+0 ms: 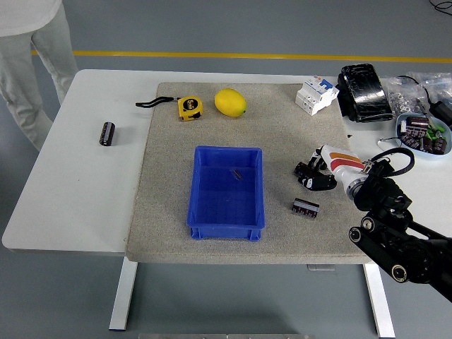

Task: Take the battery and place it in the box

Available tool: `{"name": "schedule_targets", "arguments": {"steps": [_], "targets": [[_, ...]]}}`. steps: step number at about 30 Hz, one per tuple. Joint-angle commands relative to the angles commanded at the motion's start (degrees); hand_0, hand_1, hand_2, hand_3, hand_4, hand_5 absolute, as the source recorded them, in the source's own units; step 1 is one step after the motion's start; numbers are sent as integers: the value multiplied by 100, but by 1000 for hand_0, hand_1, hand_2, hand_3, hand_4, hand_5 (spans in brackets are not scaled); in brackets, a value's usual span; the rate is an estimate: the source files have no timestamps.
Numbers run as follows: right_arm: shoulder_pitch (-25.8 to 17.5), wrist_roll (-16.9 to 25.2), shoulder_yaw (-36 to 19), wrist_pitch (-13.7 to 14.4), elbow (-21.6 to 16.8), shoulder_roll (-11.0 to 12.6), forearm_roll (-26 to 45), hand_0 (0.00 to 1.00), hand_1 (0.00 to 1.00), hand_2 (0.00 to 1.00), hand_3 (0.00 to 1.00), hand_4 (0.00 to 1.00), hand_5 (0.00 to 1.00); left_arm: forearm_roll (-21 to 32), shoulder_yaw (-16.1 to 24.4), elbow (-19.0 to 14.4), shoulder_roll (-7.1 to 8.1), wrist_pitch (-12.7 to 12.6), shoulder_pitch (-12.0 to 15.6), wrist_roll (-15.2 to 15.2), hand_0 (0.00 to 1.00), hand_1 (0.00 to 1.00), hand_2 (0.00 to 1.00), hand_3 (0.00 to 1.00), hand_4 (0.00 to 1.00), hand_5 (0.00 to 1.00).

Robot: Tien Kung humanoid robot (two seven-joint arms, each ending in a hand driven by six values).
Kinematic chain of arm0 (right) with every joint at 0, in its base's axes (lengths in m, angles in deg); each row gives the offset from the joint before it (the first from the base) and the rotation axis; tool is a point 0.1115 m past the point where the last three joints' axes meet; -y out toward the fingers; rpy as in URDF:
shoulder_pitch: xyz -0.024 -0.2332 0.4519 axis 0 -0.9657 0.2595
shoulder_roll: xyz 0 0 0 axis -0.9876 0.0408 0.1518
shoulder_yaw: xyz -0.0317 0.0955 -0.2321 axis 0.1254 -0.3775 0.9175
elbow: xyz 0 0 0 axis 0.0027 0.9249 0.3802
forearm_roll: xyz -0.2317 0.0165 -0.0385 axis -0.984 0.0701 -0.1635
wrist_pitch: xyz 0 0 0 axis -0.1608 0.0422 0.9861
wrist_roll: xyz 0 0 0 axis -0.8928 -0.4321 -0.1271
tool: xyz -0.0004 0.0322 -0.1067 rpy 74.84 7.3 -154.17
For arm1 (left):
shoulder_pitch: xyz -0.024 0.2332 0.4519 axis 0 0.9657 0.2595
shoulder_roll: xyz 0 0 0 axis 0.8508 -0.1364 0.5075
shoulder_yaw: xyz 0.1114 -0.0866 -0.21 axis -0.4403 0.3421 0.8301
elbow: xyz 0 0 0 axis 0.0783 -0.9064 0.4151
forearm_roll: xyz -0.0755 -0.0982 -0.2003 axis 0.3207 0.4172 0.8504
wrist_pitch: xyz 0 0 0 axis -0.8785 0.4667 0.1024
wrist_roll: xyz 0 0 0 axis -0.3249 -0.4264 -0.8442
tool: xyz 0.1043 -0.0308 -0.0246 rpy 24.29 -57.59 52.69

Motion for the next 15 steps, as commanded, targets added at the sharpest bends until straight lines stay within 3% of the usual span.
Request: {"name": "schedule_targets", "arguments": {"steps": [4, 5, 10, 11, 15], "targets": [[-2, 16, -3, 39, -10, 13, -4, 420, 392, 423, 443, 789, 187, -39, 27, -2, 1, 5, 11, -13, 613, 579, 625, 705, 725, 715], [-4, 19, -5, 44, -13, 15, 5, 444, 397, 429, 446, 710, 123, -50, 36, -2, 1, 6, 16, -15, 622, 579, 626, 706, 725, 715], [-4, 45, -6, 31, -25, 16, 54, 444, 397, 429, 446, 710, 123, -85, 60, -4, 1, 11, 22, -27, 622, 579, 626, 706, 725, 715], [-4, 46, -1, 25, -28, 16, 40, 465, 398, 430, 449, 656, 2, -85, 59, -4, 3, 12, 23, -27, 621, 580, 626, 707, 725, 714], [-5, 42, 17, -15, -62, 22, -82, 465, 398, 430, 449, 656, 2, -107, 71, -4, 5, 15, 18, -33, 621, 580, 626, 707, 725, 714]]}}
